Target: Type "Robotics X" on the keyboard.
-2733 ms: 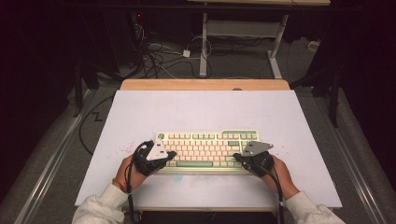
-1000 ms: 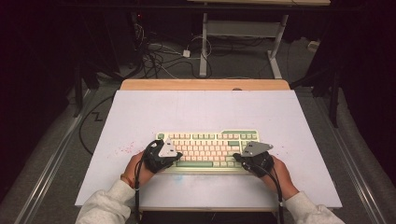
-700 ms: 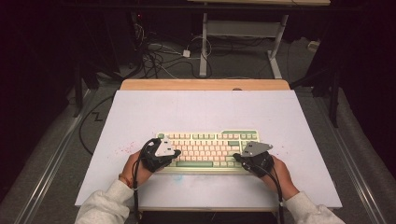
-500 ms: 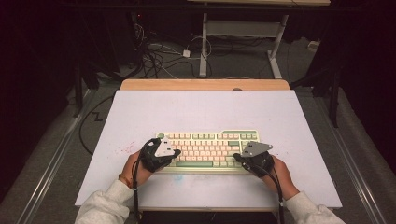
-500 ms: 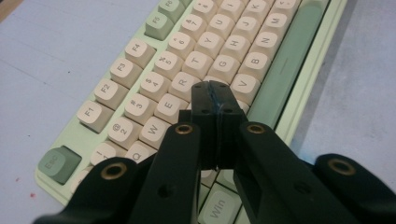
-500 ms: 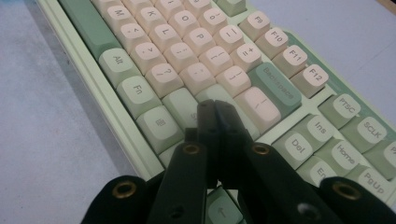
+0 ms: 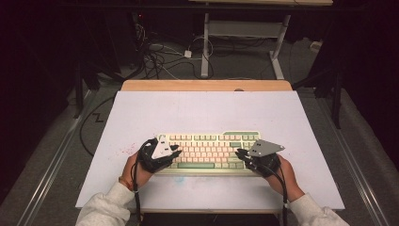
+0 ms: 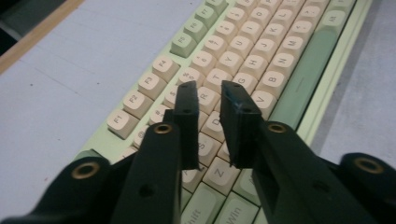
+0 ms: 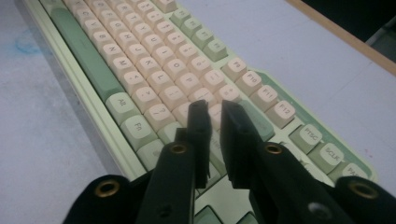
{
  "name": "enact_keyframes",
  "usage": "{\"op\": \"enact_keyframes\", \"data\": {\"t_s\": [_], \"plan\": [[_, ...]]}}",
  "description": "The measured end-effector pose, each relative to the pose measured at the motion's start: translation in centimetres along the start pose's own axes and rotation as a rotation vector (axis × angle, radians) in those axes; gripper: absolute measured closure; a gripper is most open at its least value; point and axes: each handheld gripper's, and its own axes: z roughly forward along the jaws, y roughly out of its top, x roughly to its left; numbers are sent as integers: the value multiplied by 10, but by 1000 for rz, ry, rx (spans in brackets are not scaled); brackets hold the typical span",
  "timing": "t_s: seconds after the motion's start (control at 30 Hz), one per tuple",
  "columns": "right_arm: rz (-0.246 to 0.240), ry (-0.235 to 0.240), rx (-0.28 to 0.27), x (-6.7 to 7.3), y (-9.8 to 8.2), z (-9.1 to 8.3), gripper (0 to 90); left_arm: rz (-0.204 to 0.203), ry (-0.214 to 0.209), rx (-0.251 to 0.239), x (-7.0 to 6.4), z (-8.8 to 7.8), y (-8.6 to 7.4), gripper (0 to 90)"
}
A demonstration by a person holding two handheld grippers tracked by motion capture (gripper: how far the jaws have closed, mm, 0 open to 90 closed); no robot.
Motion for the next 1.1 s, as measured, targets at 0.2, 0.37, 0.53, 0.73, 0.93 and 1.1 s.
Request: {"op": "enact_keyframes", "data": {"t_s": [0.2, 0.37, 0.53, 0.73, 0.93, 1.1], "plan": [[0, -12, -22, 0, 2, -3, 636, -30, 21, -20, 2, -1, -2, 478], [-1, -12, -30, 1, 2, -2, 474, -31, 13, -19, 3, 0, -4, 396], [2, -21, -63, 1, 3, -4, 384, -18, 31, -21, 0, 0, -4, 287], [20, -47, -86, 0, 3, -7, 285, -5, 49, -43, -4, -2, -3, 162], [34, -61, -114, -1, 4, -14, 270, 8, 63, -71, -5, -10, -1, 158], [40, -74, -136, -1, 6, -22, 231, 8, 77, -77, -6, -17, -5, 158]]}}
